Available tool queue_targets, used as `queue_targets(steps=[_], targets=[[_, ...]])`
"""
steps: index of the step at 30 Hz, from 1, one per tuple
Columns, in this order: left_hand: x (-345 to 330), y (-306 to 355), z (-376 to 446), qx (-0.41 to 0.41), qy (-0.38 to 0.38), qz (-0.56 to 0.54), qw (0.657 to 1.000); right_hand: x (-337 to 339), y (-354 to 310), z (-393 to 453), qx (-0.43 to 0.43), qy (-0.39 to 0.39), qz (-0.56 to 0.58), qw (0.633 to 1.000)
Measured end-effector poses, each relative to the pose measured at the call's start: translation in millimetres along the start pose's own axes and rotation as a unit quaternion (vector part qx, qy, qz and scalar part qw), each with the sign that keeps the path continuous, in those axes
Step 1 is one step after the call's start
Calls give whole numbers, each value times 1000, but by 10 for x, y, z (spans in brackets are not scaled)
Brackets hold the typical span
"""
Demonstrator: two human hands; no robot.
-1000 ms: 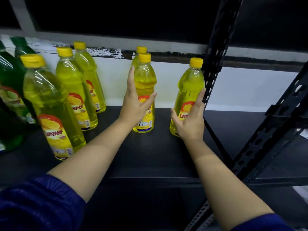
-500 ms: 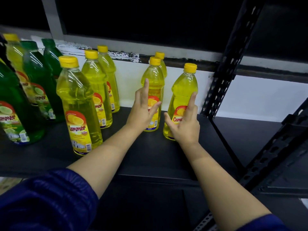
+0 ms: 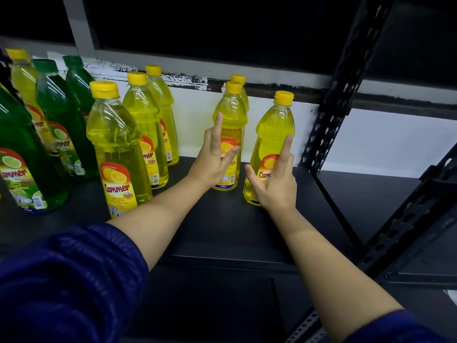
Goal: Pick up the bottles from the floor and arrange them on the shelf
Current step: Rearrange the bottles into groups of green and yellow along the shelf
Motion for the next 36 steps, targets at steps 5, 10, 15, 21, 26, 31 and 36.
queue_targets(steps=[5, 10, 15, 21, 26, 31, 36], targets=[[-51, 12, -10, 5, -5, -10, 1000, 24, 20, -24, 7, 4, 5, 1000], [-37, 47, -8, 10, -10, -12, 1000, 52, 25, -56, 15, 7, 9, 1000], [-15, 81, -54, 21, -13, 1, 1000, 91, 5, -88, 11, -2, 5, 1000], [207, 289, -398, 61, -11, -2, 998, 182, -78, -220, 32, -10, 14, 999], [493, 467, -855, 111, -13, -23, 993, 223, -248, -374, 55, -14, 27, 998], [701, 562, -1229, 152, -71, -36, 985, 212, -422, -540, 80, -29, 28, 996], [889, 614, -1464, 167, -60, -6, 984, 195, -589, -680, 83, -53, 50, 994]])
Point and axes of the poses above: each hand's wrist, its own z-axis towards the middle knuckle, its own x-axis out of the back of the hand, y = z × x, the point moved 3 cm from there along z, towards the middle knuckle
